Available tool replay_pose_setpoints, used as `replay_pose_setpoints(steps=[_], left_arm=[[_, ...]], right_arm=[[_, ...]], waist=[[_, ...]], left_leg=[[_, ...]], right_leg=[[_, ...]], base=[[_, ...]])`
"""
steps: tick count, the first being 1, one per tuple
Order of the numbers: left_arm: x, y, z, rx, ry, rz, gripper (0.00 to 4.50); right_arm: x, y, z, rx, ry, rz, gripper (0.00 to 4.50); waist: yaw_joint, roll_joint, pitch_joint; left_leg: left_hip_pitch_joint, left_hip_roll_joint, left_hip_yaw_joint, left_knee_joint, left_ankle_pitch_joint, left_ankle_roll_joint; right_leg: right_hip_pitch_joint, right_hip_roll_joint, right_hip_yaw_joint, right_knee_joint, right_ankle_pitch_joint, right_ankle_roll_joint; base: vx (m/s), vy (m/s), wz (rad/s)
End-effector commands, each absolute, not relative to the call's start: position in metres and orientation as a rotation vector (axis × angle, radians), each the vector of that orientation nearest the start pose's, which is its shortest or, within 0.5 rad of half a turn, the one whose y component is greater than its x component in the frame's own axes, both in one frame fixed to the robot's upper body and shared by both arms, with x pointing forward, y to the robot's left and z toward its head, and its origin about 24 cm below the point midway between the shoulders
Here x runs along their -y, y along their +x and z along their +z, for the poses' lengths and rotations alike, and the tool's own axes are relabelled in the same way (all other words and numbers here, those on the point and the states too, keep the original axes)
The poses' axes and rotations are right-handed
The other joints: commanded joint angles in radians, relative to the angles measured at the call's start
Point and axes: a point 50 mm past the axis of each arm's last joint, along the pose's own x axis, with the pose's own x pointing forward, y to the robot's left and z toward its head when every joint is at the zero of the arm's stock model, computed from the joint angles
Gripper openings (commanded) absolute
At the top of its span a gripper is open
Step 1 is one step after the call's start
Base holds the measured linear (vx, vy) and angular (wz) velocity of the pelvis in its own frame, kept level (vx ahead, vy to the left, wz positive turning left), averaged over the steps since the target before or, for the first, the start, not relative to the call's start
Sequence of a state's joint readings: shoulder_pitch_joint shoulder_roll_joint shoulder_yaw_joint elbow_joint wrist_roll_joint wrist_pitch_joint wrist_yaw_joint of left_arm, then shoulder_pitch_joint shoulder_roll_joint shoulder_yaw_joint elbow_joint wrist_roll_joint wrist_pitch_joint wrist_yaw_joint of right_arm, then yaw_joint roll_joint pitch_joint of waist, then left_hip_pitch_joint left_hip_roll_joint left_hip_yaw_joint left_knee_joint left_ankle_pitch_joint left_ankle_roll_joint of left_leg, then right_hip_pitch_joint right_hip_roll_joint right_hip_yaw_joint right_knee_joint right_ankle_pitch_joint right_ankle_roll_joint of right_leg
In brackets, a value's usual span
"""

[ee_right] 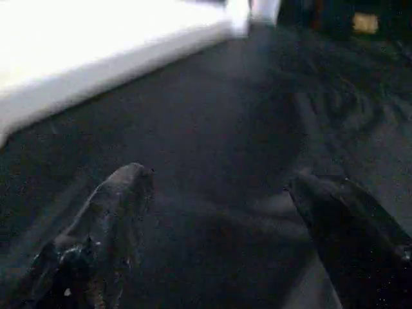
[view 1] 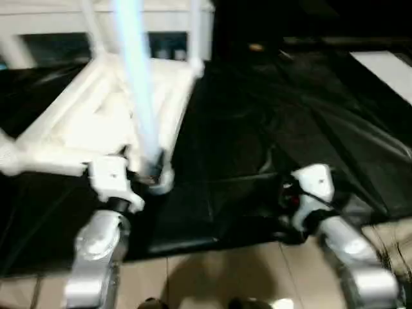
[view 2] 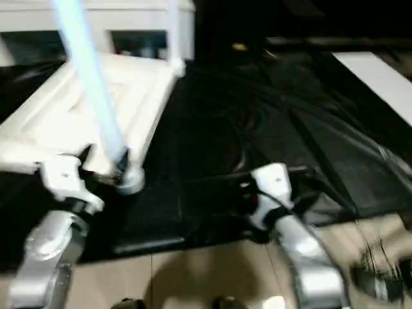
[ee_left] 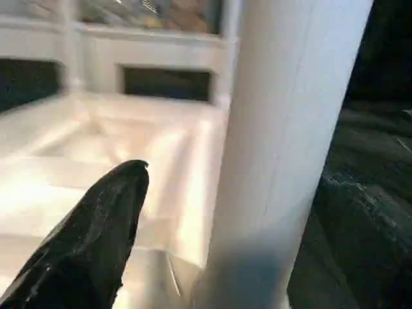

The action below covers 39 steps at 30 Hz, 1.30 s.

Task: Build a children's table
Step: Rotate table base

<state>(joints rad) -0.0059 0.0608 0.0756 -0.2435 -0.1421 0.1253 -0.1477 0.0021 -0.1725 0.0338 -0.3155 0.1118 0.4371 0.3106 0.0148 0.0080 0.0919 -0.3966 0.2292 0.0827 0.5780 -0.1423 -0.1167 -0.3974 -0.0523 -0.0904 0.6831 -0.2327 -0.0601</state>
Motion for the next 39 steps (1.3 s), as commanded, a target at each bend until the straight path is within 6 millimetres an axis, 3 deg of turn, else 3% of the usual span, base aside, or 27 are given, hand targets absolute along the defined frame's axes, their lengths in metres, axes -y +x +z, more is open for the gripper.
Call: replay_pose_setpoints(steps=[1, 2, 3, 4, 5, 6, 7, 8, 10, 12, 13, 15, 16, 18, 20, 21, 24, 25, 26, 27, 28, 29, 30, 31, 34, 37, 39], left_arm=[[-0.160, 0.249, 0.089, 0.125, -0.074, -0.121, 4.43], [-0.161, 0.249, 0.088, 0.125, -0.089, -0.116, 4.43], [-0.162, 0.249, 0.088, 0.128, -0.102, -0.112, 4.43], [-0.163, 0.248, 0.089, 0.142, -0.129, -0.121, 4.43], [-0.164, 0.248, 0.091, 0.148, -0.145, -0.123, 4.43], [-0.164, 0.248, 0.091, 0.148, -0.145, -0.123, 4.43], [-0.165, 0.249, 0.094, 0.150, -0.160, -0.121, 4.43], [-0.165, 0.249, 0.094, 0.150, -0.160, -0.121, 4.43], [-0.163, 0.251, 0.096, 0.135, -0.174, -0.145, 4.43], [-0.160, 0.249, 0.097, 0.131, -0.179, -0.159, 4.43], [-0.160, 0.249, 0.096, 0.127, -0.173, -0.150, 4.43], [-0.163, 0.248, 0.093, 0.116, -0.159, -0.122, 4.43], [-0.164, 0.247, 0.093, 0.119, -0.146, -0.108, 4.43], [-0.168, 0.248, 0.094, 0.145, -0.129, -0.092, 4.43], [-0.169, 0.248, 0.096, 0.157, -0.124, -0.090, 4.43], [-0.171, 0.249, 0.098, 0.164, -0.131, -0.085, 4.43], [-0.175, 0.254, 0.102, 0.160, -0.146, -0.066, 4.43], [-0.177, 0.257, 0.103, 0.157, -0.148, -0.053, 4.43], [-0.177, 0.257, 0.103, 0.157, -0.148, -0.053, 4.43], [-0.177, 0.262, 0.104, 0.151, -0.153, -0.062, 4.43], [-0.175, 0.264, 0.104, 0.152, -0.159, -0.090, 4.43], [-0.171, 0.265, 0.105, 0.150, -0.179, -0.127, 4.43], [-0.169, 0.267, 0.105, 0.148, -0.193, -0.151, 4.43], [-0.164, 0.271, 0.105, 0.137, -0.203, -0.189, 4.43], [-0.149, 0.283, 0.103, 0.111, -0.255, -0.309, 4.43], [-0.140, 0.290, 0.105, 0.110, -0.297, -0.389, 4.43], [-0.127, 0.295, 0.109, 0.106, -0.339, -0.519, 4.43]], right_arm=[[0.158, 0.244, 0.073, -0.167, -0.051, 0.321, 3.89], [0.159, 0.244, 0.073, -0.168, -0.053, 0.321, 3.89], [0.160, 0.244, 0.073, -0.167, -0.056, 0.322, 3.89], [0.161, 0.243, 0.073, -0.169, -0.056, 0.319, 3.89], [0.163, 0.242, 0.072, -0.172, -0.057, 0.314, 3.89], [0.163, 0.242, 0.072, -0.172, -0.057, 0.314, 3.89], [0.165, 0.240, 0.071, -0.182, -0.056, 0.306, 3.89], [0.165, 0.240, 0.071, -0.182, -0.056, 0.306, 3.89], [0.165, 0.238, 0.069, -0.204, -0.064, 0.329, 3.89], [0.163, 0.237, 0.069, -0.206, -0.061, 0.346, 3.89], [0.163, 0.237, 0.069, -0.208, -0.053, 0.346, 3.89], [0.163, 0.237, 0.069, -0.210, -0.049, 0.341, 3.89], [0.162, 0.237, 0.069, -0.211, -0.048, 0.339, 3.89], [0.161, 0.236, 0.067, -0.214, -0.049, 0.340, 3.89], [0.160, 0.236, 0.066, -0.216, -0.049, 0.341, 3.89], [0.160, 0.237, 0.066, -0.217, -0.048, 0.344, 3.89], [0.158, 0.239, 0.066, -0.215, -0.041, 0.351, 3.89], [0.157, 0.241, 0.067, -0.213, -0.040, 0.355, 3.89], [0.157, 0.241, 0.067, -0.213, -0.040, 0.355, 3.89], [0.156, 0.242, 0.067, -0.212, -0.038, 0.357, 3.89], [0.155, 0.243, 0.067, -0.212, -0.037, 0.358, 3.89], [0.155, 0.243, 0.068, -0.212, -0.036, 0.360, 3.89], [0.155, 0.243, 0.068, -0.212, -0.035, 0.362, 3.89], [0.153, 0.243, 0.068, -0.214, -0.029, 0.377, 3.89], [0.146, 0.243, 0.071, -0.210, -0.040, 0.474, 3.89], [0.141, 0.242, 0.074, -0.204, -0.070, 0.557, 3.89], [0.138, 0.240, 0.075, -0.204, -0.122, 0.639, 3.89]], waist=[[0.024, -0.019, -0.034], [0.043, -0.039, -0.037], [0.069, -0.037, -0.063], [0.083, -0.038, -0.056], [0.079, -0.036, -0.062], [0.079, -0.022, -0.066], [0.072, -0.015, -0.064], [0.072, -0.002, -0.061], [0.071, 0.002, -0.057], [0.069, 0.011, -0.051], [0.064, 0.016, -0.050], [0.056, 0.016, -0.053], [0.052, 0.027, -0.055], [0.041, 0.021, -0.051], [0.034, 0.018, -0.045], [0.030, 0.010, -0.047], [0.052, -0.001, -0.059], [0.068, 0.000, -0.060], [0.069, -0.003, -0.060], [0.072, 0.005, -0.066], [0.070, 0.019, -0.074], [0.058, 0.022, -0.083], [0.058, 0.022, -0.087], [0.062, 0.022, -0.087], [0.064, 0.011, -0.088], [0.062, 0.006, -0.079], [0.062, 0.005, -0.077]], left_leg=[[0.068, -0.097, 0.108, 0.115, -0.474, 0.134], [0.043, -0.105, 0.103, 0.161, -0.334, 0.149], [-0.046, -0.080, 0.060, 0.119, -0.175, 0.150], [-0.015, -0.060, 0.044, 0.054, -0.157, 0.129], [0.008, -0.059, 0.045, 0.031, -0.174, 0.130], [0.026, -0.058, 0.045, 0.016, -0.157, 0.144], [0.029, -0.062, 0.043, 0.005, -0.174, 0.168], [0.046, -0.055, 0.052, -0.001, -0.200, 0.164], [0.041, -0.044, 0.051, -0.011, -0.213, 0.140], [0.059, -0.034, 0.053, -0.016, -0.260, 0.128], [0.065, -0.023, 0.050, -0.024, -0.289, 0.123], [0.055, -0.001, 0.039, -0.042, -0.306, 0.123], [0.061, 0.014, 0.032, -0.051, -0.330, 0.125], [0.050, 0.020, 0.025, -0.060, -0.363, 0.118], [0.070, 0.002, 0.034, -0.052, -0.405, 0.103], [0.064, -0.002, 0.032, -0.055, -0.385, 0.103], [0.033, -0.019, 0.041, -0.036, -0.248, 0.171], [0.033, -0.008, 0.030, -0.013, -0.188, 0.198], [0.032, -0.002, 0.027, -0.013, -0.174, 0.206], [0.035, 0.002, 0.028, -0.024, -0.155, 0.219], [0.055, 0.013, 0.035, -0.047, -0.120, 0.220], [0.077, 0.025, 0.029, -0.046, -0.054, 0.223], [0.082, 0.036, 0.022, -0.042, -0.022, 0.214], [0.083, 0.031, 0.034, -0.034, -0.009, 0.193], [0.061, 0.005, 0.053, -0.037, -0.060, 0.177], [0.049, 0.006, 0.053, -0.046, -0.160, 0.161], [0.055, 0.006, 0.054, -0.047, -0.217, 0.137]], right_leg=[[-0.063, -0.079, 0.057, -0.233, -0.520, -0.159], [-0.038, -0.108, 0.088, -0.254, -0.747, -0.082], [0.069, -0.145, 0.161, -0.203, -0.780, 0.045], [0.040, -0.119, 0.160, -0.187, -0.667, 0.164], [0.038, -0.098, 0.149, -0.180, -0.575, 0.183], [0.034, -0.088, 0.137, -0.179, -0.482, 0.174], [0.023, -0.050, 0.112, -0.182, -0.428, 0.164], [0.015, -0.052, 0.099, -0.203, -0.493, 0.153], [0.024, -0.047, 0.079, -0.212, -0.527, 0.143], [0.020, -0.055, 0.061, -0.233, -0.581, 0.137], [0.028, -0.063, 0.043, -0.242, -0.587, 0.124], [0.052, -0.073, 0.028, -0.237, -0.508, 0.106], [0.057, -0.084, 0.023, -0.237, -0.454, 0.084], [0.066, -0.094, 0.024, -0.227, -0.418, 0.061], [0.053, -0.103, 0.021, -0.244, -0.514, 0.057], [0.063, -0.109, 0.026, -0.239, -0.505, 0.048], [0.090, -0.176, 0.085, -0.220, -0.499, -0.037], [0.090, -0.218, 0.110, -0.224, -0.476, -0.101], [0.092, -0.219, 0.108, -0.222, -0.456, -0.128], [0.087, -0.196, 0.093, -0.210, -0.391, -0.171], [0.066, -0.135, 0.064, -0.180, -0.251, -0.185], [0.041, -0.085, 0.050, -0.146, -0.079, -0.169], [0.036, -0.081, 0.052, -0.137, -0.008, -0.157], [0.027, -0.086, 0.064, -0.135, 0.065, -0.152], [0.044, -0.102, 0.080, -0.130, 0.071, -0.166], [0.052, -0.112, 0.087, -0.142, -0.035, -0.152], [0.048, -0.112, 0.090, -0.153, -0.126, -0.137]], base=[[-0.030, -0.262, 0.25], [-0.030, -0.262, 0.25], [0.008, -0.181, 0.04], [0.023, -0.143, 0.07], [0.023, -0.143, 0.07], [-0.048, -0.154, 0.27], [-0.065, -0.156, 0.23], [-0.065, -0.156, 0.23], [-0.050, -0.079, 0.10], [-0.021, -0.025, 0.04], [0.000, 0.000, 0.00], [0.000, 0.000, 0.00], [-0.011, 0.057, -0.05], [-0.011, 0.059, -0.04], [0.017, 0.060, 0.03], [0.037, 0.063, 0.01], [0.021, 0.069, -0.05], [0.040, 0.083, 0.01], [0.040, 0.083, 0.01], [0.043, 0.089, 0.04], [0.064, 0.080, 0.09], [0.064, 0.080, 0.09], [0.067, 0.068, 0.14], [0.049, 0.056, 0.18], [0.016, 0.019, 0.06], [0.000, 0.000, 0.00], [0.000, 0.000, 0.00]])
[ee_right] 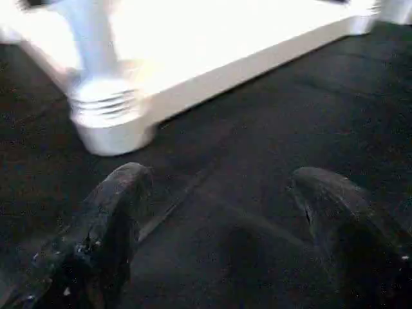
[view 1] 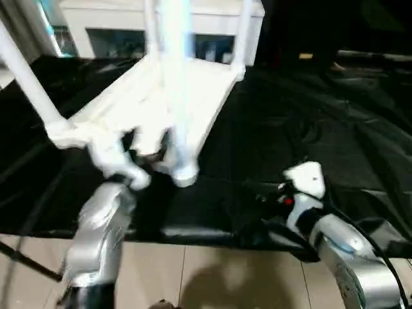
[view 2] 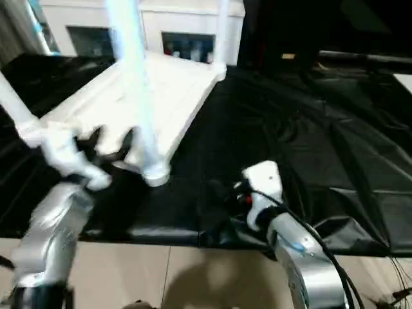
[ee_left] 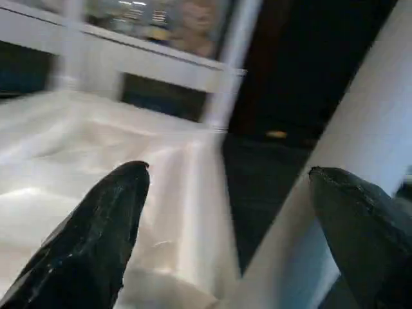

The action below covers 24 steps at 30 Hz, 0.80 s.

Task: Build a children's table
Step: Rotate table base

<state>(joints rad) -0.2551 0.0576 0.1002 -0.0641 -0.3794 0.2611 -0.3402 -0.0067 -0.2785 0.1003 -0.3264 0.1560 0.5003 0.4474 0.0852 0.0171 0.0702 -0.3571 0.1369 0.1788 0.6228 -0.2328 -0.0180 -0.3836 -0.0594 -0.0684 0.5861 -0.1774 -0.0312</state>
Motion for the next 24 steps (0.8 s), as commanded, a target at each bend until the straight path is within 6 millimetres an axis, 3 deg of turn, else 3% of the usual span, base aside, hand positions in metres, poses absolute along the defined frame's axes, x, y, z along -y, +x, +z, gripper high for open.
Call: replay_pose_setpoints(steps=[1, 4, 5, 11, 12, 15, 16, 17, 20, 23, 24], left_arm=[[-0.123, 0.296, 0.110, 0.108, -0.343, -0.557, 4.43], [-0.113, 0.302, 0.113, 0.115, -0.307, -0.601, 4.43], [-0.112, 0.302, 0.113, 0.115, -0.305, -0.602, 4.43], [-0.079, 0.313, 0.118, 0.121, -0.249, -0.653, 4.43], [-0.067, 0.320, 0.117, 0.117, -0.210, -0.650, 4.43], [-0.059, 0.329, 0.112, 0.096, -0.172, -0.619, 4.43], [-0.059, 0.331, 0.110, 0.093, -0.162, -0.605, 4.43], [-0.061, 0.332, 0.108, 0.083, -0.153, -0.596, 4.43], [-0.068, 0.331, 0.107, 0.082, -0.163, -0.585, 4.43], [-0.088, 0.322, 0.109, 0.116, -0.200, -0.548, 4.43], [-0.097, 0.316, 0.110, 0.134, -0.218, -0.531, 4.43]], right_arm=[[0.138, 0.239, 0.075, -0.206, -0.134, 0.653, 3.89], [0.139, 0.240, 0.073, -0.213, -0.147, 0.653, 3.89], [0.139, 0.240, 0.073, -0.213, -0.147, 0.653, 3.89], [0.139, 0.239, 0.067, -0.245, -0.176, 0.657, 3.89], [0.139, 0.239, 0.066, -0.251, -0.184, 0.660, 3.89], [0.139, 0.240, 0.066, -0.252, -0.190, 0.659, 3.89], [0.139, 0.240, 0.066, -0.251, -0.190, 0.657, 3.89], [0.140, 0.240, 0.066, -0.250, -0.192, 0.652, 3.89], [0.141, 0.239, 0.066, -0.250, -0.191, 0.646, 3.89], [0.141, 0.235, 0.065, -0.250, -0.181, 0.653, 3.89], [0.139, 0.234, 0.064, -0.248, -0.168, 0.656, 3.89]], waist=[[-0.009, -0.008, -0.053], [-0.012, -0.020, -0.048], [-0.012, -0.019, -0.047], [-0.018, -0.025, -0.052], [-0.024, -0.024, -0.053], [-0.024, -0.017, -0.055], [-0.023, -0.021, -0.058], [-0.023, -0.012, -0.060], [-0.027, -0.017, -0.067], [-0.025, -0.023, -0.070], [-0.027, -0.037, -0.068]], left_leg=[[0.015, 0.098, -0.041, -0.093, -0.137, 0.035], [0.007, 0.095, -0.043, -0.094, -0.165, 0.032], [0.008, 0.094, -0.043, -0.094, -0.165, 0.031], [0.006, 0.096, -0.043, -0.092, -0.122, 0.044], [0.000, 0.096, -0.045, -0.091, -0.105, 0.053], [0.010, 0.094, -0.042, -0.087, -0.111, 0.065], [0.009, 0.097, -0.044, -0.087, -0.100, 0.068], [0.000, 0.099, -0.048, -0.087, -0.073, 0.074], [-0.004, 0.098, -0.047, -0.081, -0.024, 0.102], [-0.012, 0.099, -0.045, -0.074, 0.022, 0.140], [-0.010, 0.099, -0.040, -0.075, 0.016, 0.148]], right_leg=[[0.034, -0.107, 0.070, -0.060, -0.200, -0.165], [0.036, -0.109, 0.073, -0.068, -0.308, -0.141], [0.034, -0.108, 0.073, -0.069, -0.323, -0.134], [0.038, -0.109, 0.071, -0.069, -0.303, -0.134], [0.041, -0.107, 0.068, -0.066, -0.272, -0.144], [0.033, -0.102, 0.069, -0.071, -0.256, -0.144], [0.038, -0.106, 0.070, -0.066, -0.223, -0.157], [0.044, -0.108, 0.068, -0.057, -0.175, -0.171], [0.048, -0.107, 0.067, -0.040, -0.042, -0.215], [0.051, -0.112, 0.065, -0.030, 0.015, -0.245], [0.047, -0.109, 0.065, -0.035, 0.001, -0.244]], base=[[0.000, 0.000, 0.00], [0.000, 0.000, 0.00], [0.000, 0.000, 0.00], [0.000, 0.000, 0.00], [0.000, 0.000, 0.00], [0.000, 0.000, 0.00], [0.000, 0.000, 0.00], [0.000, 0.000, 0.00], [0.000, 0.000, 0.00], [0.000, 0.000, 0.00], [0.000, 0.000, 0.00]])
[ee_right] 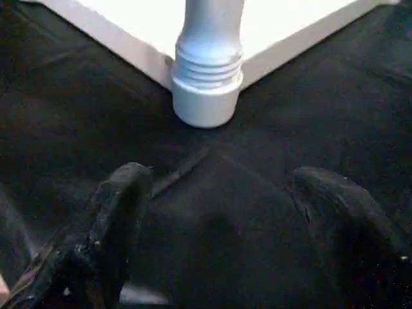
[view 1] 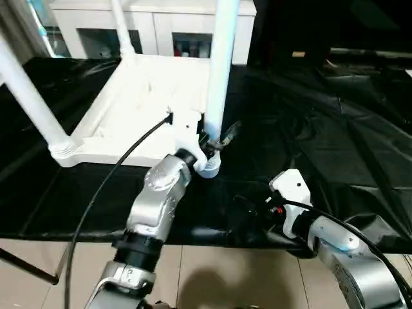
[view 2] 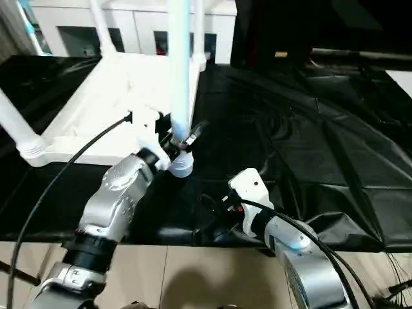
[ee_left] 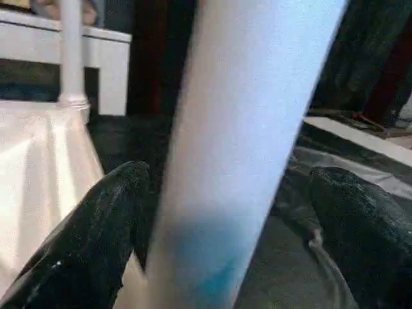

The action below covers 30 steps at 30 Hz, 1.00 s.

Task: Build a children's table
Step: Rotate table base

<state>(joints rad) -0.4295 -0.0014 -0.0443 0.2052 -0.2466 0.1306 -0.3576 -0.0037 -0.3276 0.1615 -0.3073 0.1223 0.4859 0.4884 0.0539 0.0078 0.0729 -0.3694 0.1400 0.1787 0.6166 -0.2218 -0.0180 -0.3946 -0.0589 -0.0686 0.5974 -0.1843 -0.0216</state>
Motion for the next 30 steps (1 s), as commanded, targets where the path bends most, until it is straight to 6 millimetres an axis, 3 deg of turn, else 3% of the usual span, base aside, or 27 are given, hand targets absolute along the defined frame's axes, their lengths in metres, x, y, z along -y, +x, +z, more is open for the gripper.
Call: replay_pose_setpoints(steps=[1, 2, 3, 4, 6, 7, 8, 9, 10, 11, 12, 13, 15, 16, 17, 18, 19, 20, 21, 22, 23, 24, 25, 26, 28, 29, 30], left_arm=[[-0.105, 0.311, 0.110, 0.145, -0.229, -0.522, 4.43], [-0.114, 0.303, 0.110, 0.164, -0.234, -0.507, 4.43], [-0.124, 0.296, 0.110, 0.176, -0.235, -0.486, 4.43], [-0.131, 0.289, 0.109, 0.185, -0.233, -0.463, 4.43], [-0.141, 0.274, 0.108, 0.209, -0.221, -0.438, 4.43], [-0.142, 0.267, 0.109, 0.223, -0.213, -0.433, 4.43], [-0.144, 0.262, 0.108, 0.226, -0.201, -0.418, 4.43], [-0.146, 0.259, 0.106, 0.215, -0.184, -0.399, 4.43], [-0.148, 0.255, 0.104, 0.204, -0.166, -0.381, 4.43], [-0.157, 0.250, 0.095, 0.141, -0.108, -0.284, 4.43], [-0.157, 0.250, 0.095, 0.141, -0.108, -0.284, 4.43], [-0.166, 0.248, 0.088, 0.109, -0.039, -0.184, 4.43], [-0.173, 0.247, 0.082, 0.071, -0.039, -0.112, 4.43], [-0.173, 0.248, 0.082, 0.070, -0.041, -0.111, 4.43], [-0.172, 0.250, 0.084, 0.061, -0.050, -0.113, 4.43], [-0.172, 0.252, 0.085, 0.054, -0.053, -0.118, 4.43], [-0.171, 0.255, 0.090, 0.065, -0.050, -0.129, 4.43], [-0.172, 0.257, 0.091, 0.071, -0.062, -0.141, 4.43], [-0.175, 0.259, 0.090, 0.061, -0.060, -0.141, 4.43], [-0.176, 0.260, 0.090, 0.066, -0.054, -0.133, 4.43], [-0.178, 0.262, 0.091, 0.071, -0.062, -0.119, 4.43], [-0.178, 0.264, 0.091, 0.053, -0.030, -0.094, 4.43], [-0.175, 0.264, 0.094, 0.064, -0.024, -0.107, 4.43], [-0.172, 0.265, 0.096, 0.070, -0.042, -0.120, 4.43], [-0.169, 0.266, 0.097, 0.079, -0.059, -0.126, 4.43], [-0.168, 0.266, 0.096, 0.076, -0.064, -0.124, 4.43], [-0.166, 0.267, 0.095, 0.074, -0.066, -0.124, 4.43]], right_arm=[[0.137, 0.233, 0.063, -0.246, -0.159, 0.657, 3.89], [0.135, 0.233, 0.062, -0.246, -0.141, 0.652, 3.89], [0.132, 0.234, 0.063, -0.240, -0.120, 0.645, 3.89], [0.130, 0.236, 0.063, -0.233, -0.097, 0.631, 3.89], [0.129, 0.237, 0.062, -0.231, -0.072, 0.595, 3.89], [0.132, 0.238, 0.061, -0.234, -0.068, 0.578, 3.89], [0.135, 0.238, 0.060, -0.235, -0.074, 0.554, 3.89], [0.137, 0.239, 0.060, -0.234, -0.081, 0.533, 3.89], [0.140, 0.240, 0.059, -0.233, -0.088, 0.512, 3.89], [0.147, 0.245, 0.060, -0.220, -0.104, 0.446, 3.89], [0.147, 0.245, 0.060, -0.220, -0.104, 0.446, 3.89], [0.150, 0.248, 0.064, -0.198, -0.107, 0.408, 3.89], [0.154, 0.253, 0.067, -0.178, -0.092, 0.373, 3.89], [0.154, 0.254, 0.068, -0.175, -0.089, 0.366, 3.89], [0.157, 0.257, 0.073, -0.160, -0.084, 0.338, 3.89], [0.157, 0.258, 0.076, -0.152, -0.085, 0.328, 3.89], [0.157, 0.259, 0.080, -0.138, -0.079, 0.315, 3.89], [0.156, 0.259, 0.081, -0.131, -0.061, 0.302, 3.89], [0.153, 0.258, 0.078, -0.135, -0.041, 0.297, 3.89], [0.152, 0.256, 0.073, -0.145, -0.037, 0.295, 3.89], [0.151, 0.253, 0.069, -0.160, -0.054, 0.291, 3.89], [0.152, 0.250, 0.064, -0.173, -0.059, 0.277, 3.89], [0.151, 0.248, 0.062, -0.183, -0.009, 0.263, 3.89], [0.150, 0.248, 0.062, -0.188, 0.030, 0.255, 3.89], [0.150, 0.249, 0.064, -0.189, 0.046, 0.250, 3.89], [0.150, 0.250, 0.065, -0.185, 0.030, 0.256, 3.89], [0.150, 0.251, 0.066, -0.182, 0.016, 0.260, 3.89]], waist=[[0.008, -0.030, -0.072], [0.003, -0.028, -0.063], [0.003, -0.035, -0.065], [-0.002, -0.032, -0.055], [-0.007, -0.041, -0.044], [-0.005, -0.037, -0.042], [-0.002, -0.038, -0.031], [0.002, -0.037, -0.032], [0.003, -0.036, -0.024], [0.006, -0.027, -0.023], [0.001, -0.032, -0.020], [0.004, -0.021, -0.020], [0.006, -0.027, -0.020], [0.019, -0.014, -0.025], [0.034, -0.005, -0.010], [0.036, -0.026, -0.020], [0.052, -0.007, -0.019], [0.059, 0.020, -0.019], [0.052, 0.020, -0.020], [0.025, 0.056, -0.044], [0.009, 0.069, -0.049], [-0.001, 0.067, -0.050], [0.004, 0.078, -0.050], [-0.001, 0.071, -0.049], [-0.006, 0.065, -0.050], [-0.009, 0.061, -0.048], [-0.016, 0.054, -0.040]], left_leg=[[-0.007, 0.100, -0.045, -0.069, 0.015, 0.154], [-0.003, 0.095, -0.038, -0.069, -0.027, 0.150], [0.001, 0.099, -0.039, -0.069, -0.040, 0.143], [-0.004, 0.100, -0.040, -0.076, -0.054, 0.130], [0.006, 0.102, -0.038, -0.083, -0.145, 0.096], [0.010, 0.103, -0.040, -0.087, -0.178, 0.068], [0.019, 0.104, -0.037, -0.092, -0.212, 0.047], [0.027, 0.104, -0.036, -0.091, -0.226, 0.036], [0.028, 0.107, -0.036, -0.097, -0.264, 0.015], [0.029, 0.105, -0.038, -0.100, -0.289, -0.007], [0.027, 0.106, -0.037, -0.103, -0.304, -0.016], [0.021, 0.099, -0.039, -0.104, -0.314, -0.020], [0.012, 0.086, -0.034, -0.092, -0.301, 0.022], [0.001, 0.083, -0.038, -0.063, -0.229, 0.070], [-0.012, 0.088, -0.057, -0.016, -0.176, 0.113], [-0.024, 0.089, -0.068, 0.017, -0.136, 0.120], [-0.061, 0.083, -0.106, 0.071, -0.082, 0.114], [-0.056, 0.080, -0.124, 0.036, -0.028, 0.098], [-0.042, 0.069, -0.109, -0.019, 0.009, 0.107], [0.026, 0.068, -0.085, -0.073, 0.017, 0.158], [0.040, 0.080, -0.098, -0.076, 0.025, 0.181], [0.026, 0.099, -0.102, -0.080, 0.036, 0.192], [0.020, 0.097, -0.092, -0.083, -0.034, 0.132], [0.019, 0.085, -0.083, -0.091, -0.146, 0.054], [0.012, 0.068, -0.074, -0.099, -0.238, -0.025], [0.013, 0.066, -0.070, -0.103, -0.280, -0.044], [0.037, 0.062, -0.063, -0.112, -0.477, -0.087]], right_leg=[[0.067, -0.123, 0.065, -0.037, 0.003, -0.261], [0.050, -0.111, 0.063, -0.054, -0.076, -0.245], [0.053, -0.115, 0.064, -0.052, -0.099, -0.243], [0.047, -0.111, 0.064, -0.056, -0.133, -0.236], [0.036, -0.105, 0.066, -0.071, -0.250, -0.208], [0.034, -0.105, 0.068, -0.075, -0.300, -0.190], [0.022, -0.099, 0.069, -0.085, -0.340, -0.168], [0.018, -0.097, 0.071, -0.085, -0.347, -0.162], [0.013, -0.095, 0.075, -0.087, -0.367, -0.150], [0.014, -0.094, 0.075, -0.086, -0.378, -0.137], [0.014, -0.091, 0.076, -0.087, -0.380, -0.131], [0.021, -0.100, 0.078, -0.087, -0.396, -0.117], [0.034, -0.133, 0.095, -0.106, -0.461, -0.123], [0.054, -0.185, 0.124, -0.124, -0.470, -0.157], [0.067, -0.257, 0.163, -0.157, -0.530, -0.188], [0.082, -0.284, 0.180, -0.162, -0.559, -0.199], [0.102, -0.323, 0.202, -0.163, -0.561, -0.232], [0.088, -0.264, 0.156, -0.141, -0.470, -0.275], [0.076, -0.183, 0.108, -0.124, -0.414, -0.278], [0.018, -0.027, 0.034, -0.061, -0.264, -0.228], [0.005, 0.003, 0.018, -0.022, -0.186, -0.203], [0.010, -0.006, 0.023, -0.012, -0.098, -0.175], [0.009, -0.015, 0.034, -0.024, -0.077, -0.156], [0.013, -0.030, 0.044, -0.034, -0.078, -0.148], [0.021, -0.046, 0.058, -0.042, -0.091, -0.127], [0.021, -0.048, 0.061, -0.048, -0.119, -0.115], [0.020, -0.054, 0.063, -0.067, -0.308, -0.066]], base=[[0.000, 0.000, 0.00], [0.000, 0.000, 0.00], [0.000, 0.000, 0.00], [0.000, 0.000, 0.00], [0.000, 0.000, 0.00], [0.000, 0.000, 0.00], [0.000, 0.000, 0.00], [0.000, 0.000, 0.00], [-0.026, 0.003, 0.18], [-0.026, 0.003, 0.18], [0.000, 0.000, 0.00], [0.000, 0.000, 0.00], [0.000, 0.000, 0.00], [0.000, 0.000, 0.00], [0.000, 0.000, 0.00], [-0.012, 0.090, -0.07], [-0.003, 0.124, -0.14], [-0.003, 0.124, -0.14], [0.003, 0.139, -0.03], [0.015, 0.154, 0.16], [0.015, 0.154, 0.16], [0.019, 0.179, 0.18], [0.010, 0.161, 0.18], [0.010, 0.161, 0.18], [-0.008, 0.082, 0.12], [-0.017, 0.062, 0.07], [0.000, 0.000, 0.00]])
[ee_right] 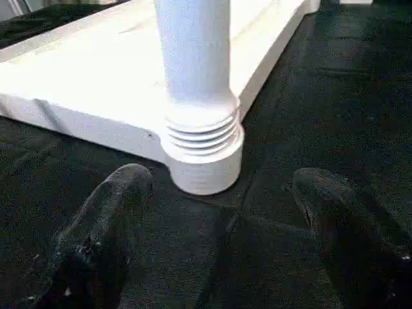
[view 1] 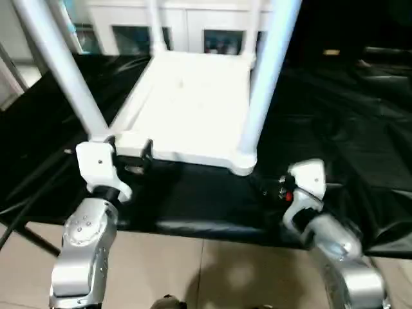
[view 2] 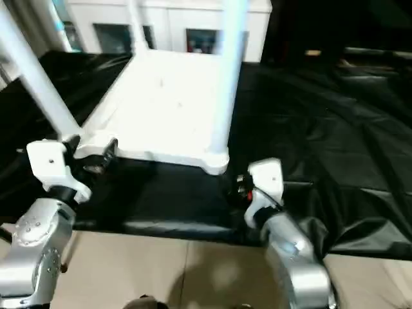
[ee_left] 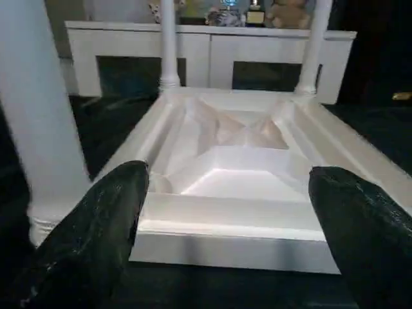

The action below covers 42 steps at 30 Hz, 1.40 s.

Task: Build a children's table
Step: Rotate table base

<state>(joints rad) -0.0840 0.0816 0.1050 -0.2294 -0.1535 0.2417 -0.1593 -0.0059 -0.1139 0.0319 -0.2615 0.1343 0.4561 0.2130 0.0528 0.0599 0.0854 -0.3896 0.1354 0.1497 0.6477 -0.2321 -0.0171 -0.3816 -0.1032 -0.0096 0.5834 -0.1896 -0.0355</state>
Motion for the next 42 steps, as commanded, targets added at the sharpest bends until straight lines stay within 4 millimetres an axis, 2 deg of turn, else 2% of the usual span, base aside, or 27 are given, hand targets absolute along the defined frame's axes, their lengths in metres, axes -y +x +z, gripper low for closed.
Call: replay_pose_setpoints(steps=[1, 2, 3, 4, 5, 7, 8, 9, 11, 13, 15, 17, 18, 19, 20, 21, 22, 23, 24, 25, 26, 28, 31, 32, 34, 38, 42], left_arm=[[-0.163, 0.267, 0.095, 0.088, -0.082, -0.130, 4.43], [-0.162, 0.267, 0.095, 0.091, -0.086, -0.132, 4.43], [-0.159, 0.266, 0.095, 0.094, -0.092, -0.137, 4.43], [-0.157, 0.265, 0.094, 0.096, -0.100, -0.141, 4.43], [-0.156, 0.264, 0.093, 0.087, -0.109, -0.138, 4.43], [-0.155, 0.261, 0.086, 0.065, -0.116, -0.118, 4.43], [-0.156, 0.261, 0.085, 0.063, -0.111, -0.116, 4.43], [-0.156, 0.260, 0.084, 0.061, -0.106, -0.111, 4.43], [-0.157, 0.259, 0.083, 0.055, -0.097, -0.097, 4.43], [-0.158, 0.259, 0.084, 0.058, -0.085, -0.096, 4.43], [-0.161, 0.260, 0.087, 0.068, -0.068, -0.107, 4.43], [-0.160, 0.260, 0.088, 0.076, -0.071, -0.138, 4.43], [-0.160, 0.260, 0.088, 0.076, -0.071, -0.138, 4.43], [-0.159, 0.260, 0.088, 0.074, -0.072, -0.148, 4.43], [-0.159, 0.260, 0.088, 0.067, -0.071, -0.156, 4.43], [-0.159, 0.259, 0.087, 0.058, -0.067, -0.162, 4.43], [-0.159, 0.259, 0.086, 0.049, -0.060, -0.168, 4.43], [-0.159, 0.259, 0.086, 0.051, -0.058, -0.169, 4.43], [-0.159, 0.260, 0.085, 0.048, -0.059, -0.172, 4.43], [-0.159, 0.260, 0.085, 0.046, -0.059, -0.175, 4.43], [-0.159, 0.261, 0.085, 0.044, -0.053, -0.182, 4.43], [-0.160, 0.262, 0.083, 0.034, -0.046, -0.195, 4.43], [-0.159, 0.263, 0.082, 0.025, -0.048, -0.204, 4.43], [-0.159, 0.263, 0.082, 0.023, -0.050, -0.209, 4.43], [-0.157, 0.263, 0.083, 0.022, -0.038, -0.216, 4.43], [-0.155, 0.266, 0.084, 0.030, -0.043, -0.222, 4.43], [-0.155, 0.267, 0.088, 0.050, -0.087, -0.241, 4.43]], right_arm=[[0.152, 0.253, 0.067, -0.181, 0.002, 0.260, 3.89], [0.152, 0.254, 0.067, -0.181, -0.001, 0.259, 3.89], [0.154, 0.255, 0.068, -0.178, -0.016, 0.262, 3.89], [0.155, 0.257, 0.069, -0.175, -0.029, 0.267, 3.89], [0.155, 0.258, 0.070, -0.176, -0.044, 0.282, 3.89], [0.154, 0.261, 0.072, -0.178, -0.097, 0.344, 3.89], [0.154, 0.261, 0.073, -0.180, -0.100, 0.358, 3.89], [0.153, 0.262, 0.073, -0.187, -0.109, 0.385, 3.89], [0.154, 0.263, 0.073, -0.190, -0.130, 0.411, 3.89], [0.153, 0.263, 0.072, -0.192, -0.132, 0.416, 3.89], [0.152, 0.263, 0.070, -0.199, -0.130, 0.419, 3.89], [0.151, 0.265, 0.069, -0.196, -0.119, 0.394, 3.89], [0.151, 0.265, 0.069, -0.196, -0.119, 0.394, 3.89], [0.151, 0.265, 0.069, -0.195, -0.114, 0.388, 3.89], [0.151, 0.265, 0.068, -0.195, -0.113, 0.388, 3.89], [0.150, 0.265, 0.068, -0.195, -0.113, 0.388, 3.89], [0.150, 0.264, 0.068, -0.194, -0.114, 0.390, 3.89], [0.150, 0.264, 0.068, -0.194, -0.114, 0.390, 3.89], [0.150, 0.263, 0.067, -0.194, -0.115, 0.391, 3.89], [0.150, 0.263, 0.067, -0.194, -0.116, 0.391, 3.89], [0.151, 0.262, 0.067, -0.195, -0.115, 0.386, 3.89], [0.152, 0.260, 0.065, -0.197, -0.116, 0.371, 3.89], [0.153, 0.260, 0.064, -0.200, -0.114, 0.362, 3.89], [0.153, 0.259, 0.064, -0.202, -0.113, 0.359, 3.89], [0.153, 0.259, 0.063, -0.204, -0.112, 0.358, 3.89], [0.150, 0.259, 0.063, -0.202, -0.109, 0.360, 3.89], [0.147, 0.259, 0.063, -0.203, -0.075, 0.372, 3.89]], waist=[[-0.021, -0.016, -0.047], [-0.027, -0.008, -0.042], [-0.037, -0.027, -0.034], [-0.047, -0.017, -0.026], [-0.056, -0.032, -0.023], [-0.085, -0.029, -0.018], [-0.095, -0.024, -0.024], [-0.106, -0.045, -0.030], [-0.107, -0.045, -0.039], [-0.107, -0.055, -0.055], [-0.101, -0.051, -0.072], [-0.100, -0.040, -0.078], [-0.104, -0.044, -0.074], [-0.094, -0.047, -0.091], [-0.086, -0.054, -0.104], [-0.082, -0.054, -0.114], [-0.080, -0.055, -0.120], [-0.064, -0.041, -0.118], [-0.054, -0.057, -0.113], [-0.044, -0.062, -0.120], [-0.024, -0.063, -0.124], [0.012, -0.049, -0.127], [0.015, -0.033, -0.114], [0.010, -0.032, -0.099], [0.006, -0.032, -0.077], [-0.002, -0.037, -0.066], [-0.009, -0.044, -0.060]], left_leg=[[0.066, 0.065, -0.031, -0.148, -0.533, -0.085], [0.084, 0.058, -0.027, -0.150, -0.608, -0.074], [0.090, 0.057, -0.024, -0.151, -0.640, -0.063], [0.104, 0.049, -0.022, -0.150, -0.687, -0.049], [0.115, 0.049, -0.019, -0.147, -0.706, -0.043], [0.121, 0.050, -0.024, -0.154, -0.742, -0.039], [0.105, 0.050, -0.027, -0.158, -0.713, -0.035], [0.095, 0.045, -0.023, -0.152, -0.652, -0.018], [0.059, 0.037, -0.014, -0.149, -0.509, 0.014], [0.053, 0.033, -0.004, -0.143, -0.366, 0.050], [0.074, 0.029, 0.004, -0.135, -0.216, 0.138], [0.114, 0.041, -0.005, -0.131, -0.133, 0.227], [0.117, 0.041, -0.010, -0.126, -0.077, 0.263], [0.090, 0.013, -0.014, -0.091, 0.159, 0.340], [0.102, -0.001, -0.029, -0.060, 0.457, 0.403], [0.112, -0.004, -0.048, -0.038, 0.657, 0.414], [0.159, 0.006, -0.083, -0.008, 0.947, 0.398], [0.164, -0.001, -0.098, 0.025, 1.145, 0.316], [0.113, -0.028, -0.082, 0.023, 1.060, 0.211], [0.095, -0.044, -0.076, 0.018, 0.993, 0.166], [0.061, -0.065, -0.056, 0.015, 0.823, 0.089], [0.033, -0.065, -0.031, 0.002, 0.652, -0.007], [0.050, -0.004, -0.035, -0.023, 0.514, -0.057], [0.045, 0.018, -0.040, -0.043, 0.399, -0.090], [0.057, 0.043, -0.038, -0.083, 0.002, -0.142], [0.054, 0.053, -0.028, -0.103, -0.177, -0.115], [0.051, 0.052, -0.024, -0.117, -0.264, -0.106]], right_leg=[[0.008, -0.008, 0.000, -0.064, -0.381, -0.035], [0.011, -0.006, -0.010, -0.082, -0.488, -0.014], [0.011, -0.002, -0.017, -0.094, -0.540, -0.007], [0.021, 0.003, -0.034, -0.109, -0.640, 0.010], [0.021, 0.006, -0.041, -0.118, -0.672, 0.015], [0.051, 0.006, -0.069, -0.123, -0.657, 0.029], [0.079, -0.007, -0.064, -0.119, -0.628, 0.027], [0.091, -0.018, -0.059, -0.127, -0.626, 0.012], [0.122, -0.027, -0.044, -0.129, -0.627, -0.010], [0.136, -0.026, -0.029, -0.127, -0.543, -0.071], [0.135, -0.007, -0.030, -0.101, -0.316, -0.188], [0.110, 0.007, -0.043, -0.070, -0.166, -0.252], [0.101, 0.014, -0.044, -0.057, -0.108, -0.267], [0.124, 0.013, -0.035, -0.026, 0.080, -0.267], [0.104, 0.031, -0.028, 0.022, 0.346, -0.232], [0.091, 0.045, -0.023, 0.052, 0.502, -0.191], [0.037, 0.057, -0.007, 0.080, 0.623, -0.077], [-0.005, 0.044, 0.017, 0.075, 0.661, 0.024], [0.023, 0.048, 0.033, 0.070, 0.682, 0.050], [0.054, 0.070, 0.036, 0.078, 0.726, 0.065], [0.096, 0.090, 0.045, 0.084, 0.870, 0.088], [0.130, 0.114, 0.052, 0.098, 1.103, 0.094], [0.085, 0.069, 0.042, 0.078, 0.898, 0.034], [0.079, 0.048, 0.040, 0.057, 0.721, 0.005], [0.072, 0.021, 0.042, 0.013, 0.267, -0.052], [0.063, 0.009, 0.052, -0.017, -0.070, -0.085], [0.045, 0.007, 0.059, -0.042, -0.353, -0.058]], base=[[0.000, 0.000, 0.00], [0.000, 0.000, 0.00], [0.000, 0.000, 0.00], [0.000, 0.000, 0.00], [0.000, 0.000, 0.00], [0.031, -0.015, -0.08], [0.062, -0.030, -0.16], [0.082, -0.018, -0.17], [0.080, -0.015, -0.13], [0.100, -0.024, -0.04], [0.164, -0.037, 0.12], [0.132, -0.027, 0.18], [0.223, -0.043, 0.19], [0.216, -0.018, 0.15], [0.216, -0.018, 0.15], [0.176, -0.001, 0.18], [0.134, -0.024, 0.10], [0.134, -0.024, 0.10], [0.082, -0.026, -0.01], [0.075, -0.021, -0.09], [0.075, -0.021, -0.09], [0.000, 0.000, 0.00], [-0.051, -0.030, 0.01], [-0.097, -0.041, 0.03], [-0.141, -0.033, 0.05], [-0.155, -0.037, 0.03], [-0.128, -0.036, -0.02]])
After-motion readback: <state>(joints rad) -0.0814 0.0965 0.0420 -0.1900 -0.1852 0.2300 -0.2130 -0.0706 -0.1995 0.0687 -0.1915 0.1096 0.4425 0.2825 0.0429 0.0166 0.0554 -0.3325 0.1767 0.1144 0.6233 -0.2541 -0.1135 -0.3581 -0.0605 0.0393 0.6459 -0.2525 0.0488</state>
